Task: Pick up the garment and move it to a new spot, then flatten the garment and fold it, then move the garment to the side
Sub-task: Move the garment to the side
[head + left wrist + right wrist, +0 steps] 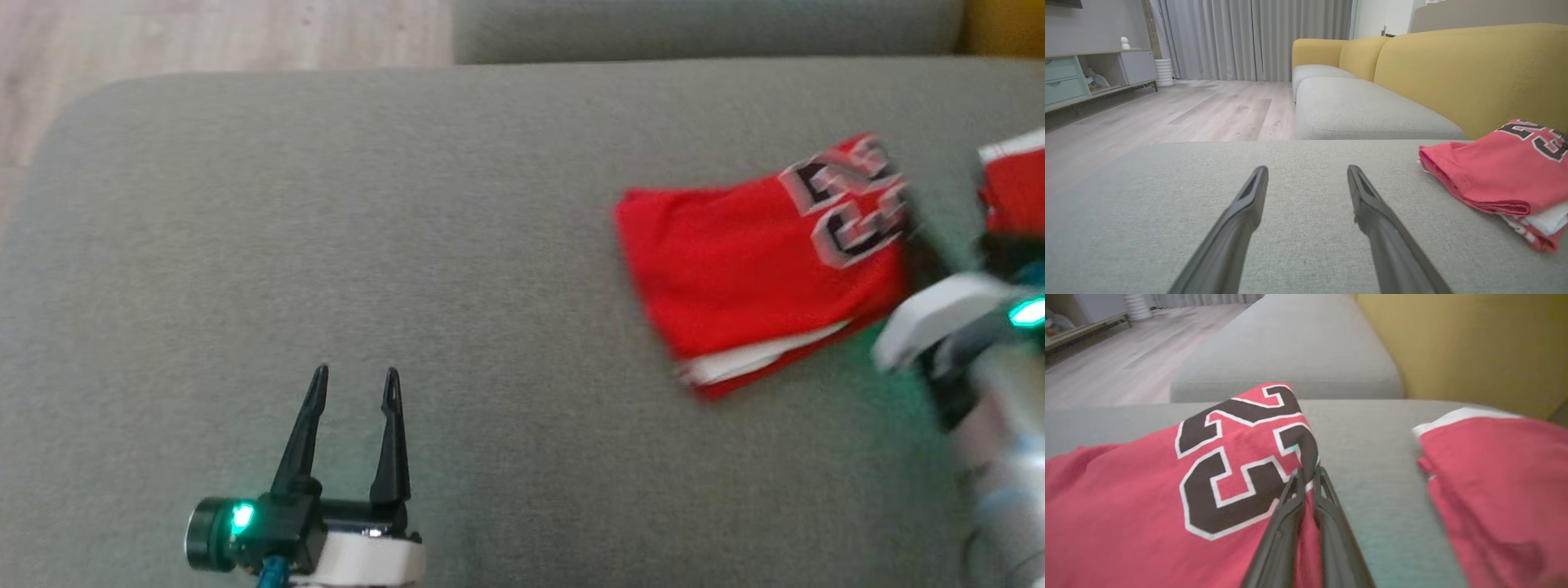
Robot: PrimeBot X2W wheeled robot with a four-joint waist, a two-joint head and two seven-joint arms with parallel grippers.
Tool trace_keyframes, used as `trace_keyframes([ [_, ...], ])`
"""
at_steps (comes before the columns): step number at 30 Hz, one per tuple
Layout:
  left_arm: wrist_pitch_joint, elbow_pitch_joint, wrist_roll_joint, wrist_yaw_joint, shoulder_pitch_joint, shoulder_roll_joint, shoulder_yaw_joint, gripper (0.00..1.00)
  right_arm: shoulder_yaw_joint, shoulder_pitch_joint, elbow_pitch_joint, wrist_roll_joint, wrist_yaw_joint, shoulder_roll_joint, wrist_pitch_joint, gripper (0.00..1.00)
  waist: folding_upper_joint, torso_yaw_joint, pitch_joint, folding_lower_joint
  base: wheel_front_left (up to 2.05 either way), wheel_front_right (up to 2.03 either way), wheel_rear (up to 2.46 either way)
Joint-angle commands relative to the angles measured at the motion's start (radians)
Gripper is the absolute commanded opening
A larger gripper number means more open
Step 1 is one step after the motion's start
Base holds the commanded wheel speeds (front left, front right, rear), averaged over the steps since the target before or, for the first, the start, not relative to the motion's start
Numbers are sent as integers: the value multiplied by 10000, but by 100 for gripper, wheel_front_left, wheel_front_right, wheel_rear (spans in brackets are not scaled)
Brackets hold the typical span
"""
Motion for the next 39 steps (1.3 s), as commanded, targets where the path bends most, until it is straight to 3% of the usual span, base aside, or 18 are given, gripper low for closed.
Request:
trace_keyframes([
  [1, -82, -357, -46, 46, -422, -66, 232, 100, 120, -357, -365, -81, -7, -172, -9, 0, 0, -306, 290, -1, 0, 0, 0],
  [11, -82, -500, -108, 82, -995, -66, -26, 100, -809, -1148, -1760, -665, -7, -2174, 1056, 0, 0, -1084, 1098, -1, 0, 0, 0],
  [18, -82, -525, -23, 93, -1158, -66, -88, 100, -2035, -949, -2897, -1169, -7, -2921, 1889, 0, 0, -1213, 1378, -1, 0, 0, 0],
  [19, -82, -515, -9, 82, -1178, -66, -81, 100, -2246, -895, -3083, -1317, -7, -2948, 1958, 17, 0, -1214, 1403, -1, 0, 0, 0],
  [20, -82, -502, 6, 70, -1197, -66, -76, 100, -2467, -836, -3236, -1505, -7, -2953, 2050, 76, 0, -1212, 1421, -1, 0, 0, 0],
  [21, -82, -487, 14, 58, -1215, -66, -71, 100, -2642, -773, -3410, -1696, -7, -2915, 2089, 100, 0, -1207, 1431, -1, 0, 0, 0],
  [25, -82, -380, 20, 23, -1268, -66, -55, 100, -3138, -422, -4154, -2515, -7, -2441, 2046, 100, 0, -1177, 1337, -1, 0, 0, 0],
  [31, -82, -196, 479, 226, -1323, -66, 20, 100, -3351, 661, -4997, -3013, -7, -980, 1547, 100, 0, -1016, 838, -1, 0, 0, 0],
  [39, -82, -287, 451, 272, -949, -66, 270, 100, -1681, 2265, -4609, -2132, -7, 695, 251, 100, 0, -898, -360, -1, 0, 0, 0],
])
